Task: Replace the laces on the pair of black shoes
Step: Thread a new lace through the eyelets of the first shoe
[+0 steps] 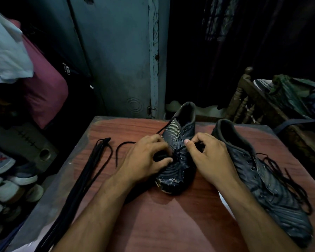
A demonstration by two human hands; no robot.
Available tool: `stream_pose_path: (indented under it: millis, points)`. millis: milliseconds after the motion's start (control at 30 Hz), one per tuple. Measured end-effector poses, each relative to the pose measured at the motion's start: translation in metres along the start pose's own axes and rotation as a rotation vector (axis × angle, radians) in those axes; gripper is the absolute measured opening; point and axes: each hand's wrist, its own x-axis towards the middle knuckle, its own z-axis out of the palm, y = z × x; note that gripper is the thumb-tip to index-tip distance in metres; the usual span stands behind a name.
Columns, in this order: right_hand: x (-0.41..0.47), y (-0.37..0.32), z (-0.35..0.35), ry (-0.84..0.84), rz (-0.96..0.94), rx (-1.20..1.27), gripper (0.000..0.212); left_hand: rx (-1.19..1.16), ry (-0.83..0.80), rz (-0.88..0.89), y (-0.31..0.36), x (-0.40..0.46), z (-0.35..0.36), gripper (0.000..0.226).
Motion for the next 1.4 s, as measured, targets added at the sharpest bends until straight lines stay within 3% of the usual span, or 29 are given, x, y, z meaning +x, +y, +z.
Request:
stream_pose_path:
  millis: [367,533,633,733,833,967,1100,1233,1333,1400]
  points:
    - [0.0,0.0,0.0,0.0,0.012,-0.024,0.028,0.114,0.016,-0.1,0.017,0.003,0.006,0.028]
    - [-0.001,-0.001,-0.001,0.003,0.04,-0.005,0.03,0.207,0.048,-0.04,0.026,0.002,0.003,0.014]
    - [0.0,-0.001,-0.001,0.008,0.053,-0.005,0.03,0.207,0.059,0.061,0.02,0.003,0.005,0.018]
    - [-0.001,-0.001,-0.002,0.005,0.053,-0.013,0.03,0.086,-0.032,0.08,0.002,0.003,0.001,0.03]
    - [-0.002,-0.002,-0.003,-0.012,0.057,-0.025,0.029,0.06,-0.095,0.099,-0.007,0.001,-0.005,0.026]
    - [-0.003,-0.007,-0.008,-0.025,-0.001,-0.11,0.026,0.101,-0.041,0.07,-0.002,-0.003,-0.007,0.023]
    - [-0.002,-0.013,-0.017,-0.167,-0.114,-0.239,0.028,0.111,0.022,-0.048,0.005,-0.004,-0.001,0.047]
    - [0.002,-0.022,-0.038,-0.342,-0.056,-0.355,0.044,0.037,0.011,-0.129,0.003,-0.001,0.008,0.05]
    - [-0.001,-0.023,-0.054,-0.444,0.09,-0.079,0.051,0.002,-0.01,-0.129,0.0,-0.001,0.009,0.052]
    - [-0.009,-0.027,-0.063,-0.415,0.182,0.142,0.05,-0.024,-0.037,-0.118,-0.003,-0.001,0.008,0.055]
